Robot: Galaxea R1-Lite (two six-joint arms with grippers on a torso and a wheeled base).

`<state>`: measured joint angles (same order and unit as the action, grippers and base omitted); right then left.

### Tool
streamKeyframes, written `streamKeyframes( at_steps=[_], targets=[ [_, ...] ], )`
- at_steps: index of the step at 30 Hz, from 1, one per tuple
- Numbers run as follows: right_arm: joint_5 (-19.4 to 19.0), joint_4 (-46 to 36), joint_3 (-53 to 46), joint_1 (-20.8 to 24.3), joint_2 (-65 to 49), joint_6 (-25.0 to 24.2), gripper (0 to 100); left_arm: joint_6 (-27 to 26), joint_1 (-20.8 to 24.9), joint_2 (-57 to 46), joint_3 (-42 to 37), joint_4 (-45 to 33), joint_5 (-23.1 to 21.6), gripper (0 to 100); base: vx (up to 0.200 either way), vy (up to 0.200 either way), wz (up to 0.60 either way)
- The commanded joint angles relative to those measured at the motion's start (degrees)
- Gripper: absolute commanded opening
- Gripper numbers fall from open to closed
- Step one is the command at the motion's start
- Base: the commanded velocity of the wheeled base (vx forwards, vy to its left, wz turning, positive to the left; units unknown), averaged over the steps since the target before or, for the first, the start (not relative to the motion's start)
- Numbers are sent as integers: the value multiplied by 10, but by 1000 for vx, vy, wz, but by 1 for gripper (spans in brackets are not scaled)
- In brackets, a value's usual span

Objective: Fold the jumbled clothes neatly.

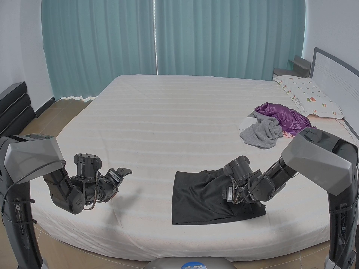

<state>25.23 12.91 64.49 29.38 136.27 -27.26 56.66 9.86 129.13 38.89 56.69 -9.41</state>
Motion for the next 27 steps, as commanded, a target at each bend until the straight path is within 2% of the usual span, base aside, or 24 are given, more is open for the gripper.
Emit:
streamKeyframes(
  at_steps=[1, 12, 16, 21, 22, 23, 25, 26, 27],
  targets=[
    [0, -10, -23, -11, -37, 1, 100, 0, 0, 2, 0, 0, 0, 100, 0, 0, 0],
    [-11, -6, -179, -61, -130, -6, 100, 0, 0, 2, 0, 0, 0, 100, 0, 0, 0],
    [-51, 25, -242, -85, -195, -1, 100, 0, 0, 2, 0, -1, 0, 100, 0, 0, 0],
    [-84, 28, -252, -102, -219, -5, 100, 0, 1, 1, 0, 0, 0, 100, 0, 0, 0],
    [-117, 32, -250, -103, -222, -6, 100, 0, 0, 2, 0, 0, 0, 100, 0, 0, 0],
    [-117, 32, -250, -103, -222, -6, 100, 0, 0, 2, 0, 0, 0, 100, 0, 0, 0],
    [-152, 51, -244, -101, -205, -7, 100, 0, 0, 2, 0, 0, 0, 100, 0, 0, 0],
    [-153, 53, -244, -101, -203, -7, 100, 0, 1, 2, 0, 0, 0, 100, 0, 0, 0],
    [-171, 75, -241, -98, -180, -14, 100, 0, 0, 2, 0, 0, 0, 100, 0, 0, 0]
  ],
)
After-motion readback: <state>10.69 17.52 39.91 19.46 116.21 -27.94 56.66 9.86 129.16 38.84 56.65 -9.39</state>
